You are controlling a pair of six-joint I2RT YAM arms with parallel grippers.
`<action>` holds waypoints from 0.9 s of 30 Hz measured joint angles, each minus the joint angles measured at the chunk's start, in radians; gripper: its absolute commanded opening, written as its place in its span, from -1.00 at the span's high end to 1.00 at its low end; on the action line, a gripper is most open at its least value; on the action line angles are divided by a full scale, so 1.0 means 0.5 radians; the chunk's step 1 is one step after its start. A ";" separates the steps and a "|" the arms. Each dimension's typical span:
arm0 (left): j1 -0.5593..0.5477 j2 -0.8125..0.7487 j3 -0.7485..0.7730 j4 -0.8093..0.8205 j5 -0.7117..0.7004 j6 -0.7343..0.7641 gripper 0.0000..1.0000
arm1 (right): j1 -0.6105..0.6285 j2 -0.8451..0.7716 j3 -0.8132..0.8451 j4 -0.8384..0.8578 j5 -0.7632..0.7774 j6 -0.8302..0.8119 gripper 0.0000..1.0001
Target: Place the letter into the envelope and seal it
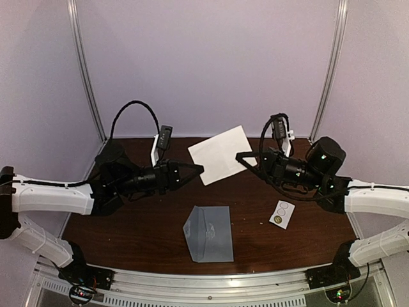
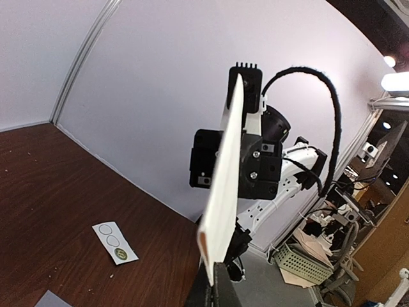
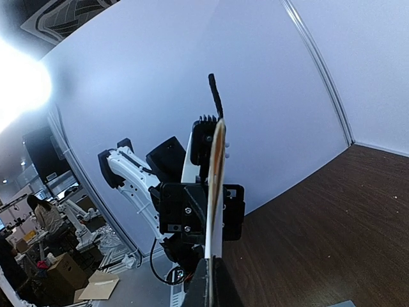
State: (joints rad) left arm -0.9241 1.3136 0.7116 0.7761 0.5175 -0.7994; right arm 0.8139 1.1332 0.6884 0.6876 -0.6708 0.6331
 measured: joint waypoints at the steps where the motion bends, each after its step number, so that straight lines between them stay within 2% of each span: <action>1: 0.000 0.015 -0.004 0.021 0.002 -0.014 1.00 | 0.000 0.000 0.000 -0.009 0.005 -0.005 0.80; 4: 0.000 0.023 -0.008 0.018 -0.002 -0.021 1.00 | -0.002 -0.008 0.000 -0.076 0.047 -0.030 -0.30; 6: 0.000 -0.012 -0.007 -0.072 -0.027 0.018 1.00 | -0.016 -0.034 -0.002 -0.165 0.088 -0.052 -0.65; 8: 0.001 -0.077 -0.004 -0.243 -0.065 0.096 1.00 | -0.039 -0.078 -0.002 -0.261 0.111 -0.080 -0.84; 12: 0.017 -0.229 0.101 -0.828 -0.139 0.376 1.00 | -0.122 -0.201 0.034 -0.565 0.191 -0.220 -0.99; 16: 0.022 -0.270 0.290 -1.432 -0.212 0.752 1.00 | -0.164 -0.208 0.275 -1.050 0.253 -0.474 -0.94; 20: 0.017 -0.166 0.500 -1.987 -0.201 1.081 1.00 | -0.144 -0.072 0.594 -1.488 0.255 -0.724 -0.92; 27: -0.011 0.002 0.640 -2.464 -0.126 1.373 1.00 | 0.048 0.248 0.838 -1.996 0.213 -0.991 -0.75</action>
State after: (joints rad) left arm -0.9295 1.3148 1.0317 -0.4561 0.4545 -0.1127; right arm 0.8379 1.2572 1.1072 -0.3103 -0.5644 0.1375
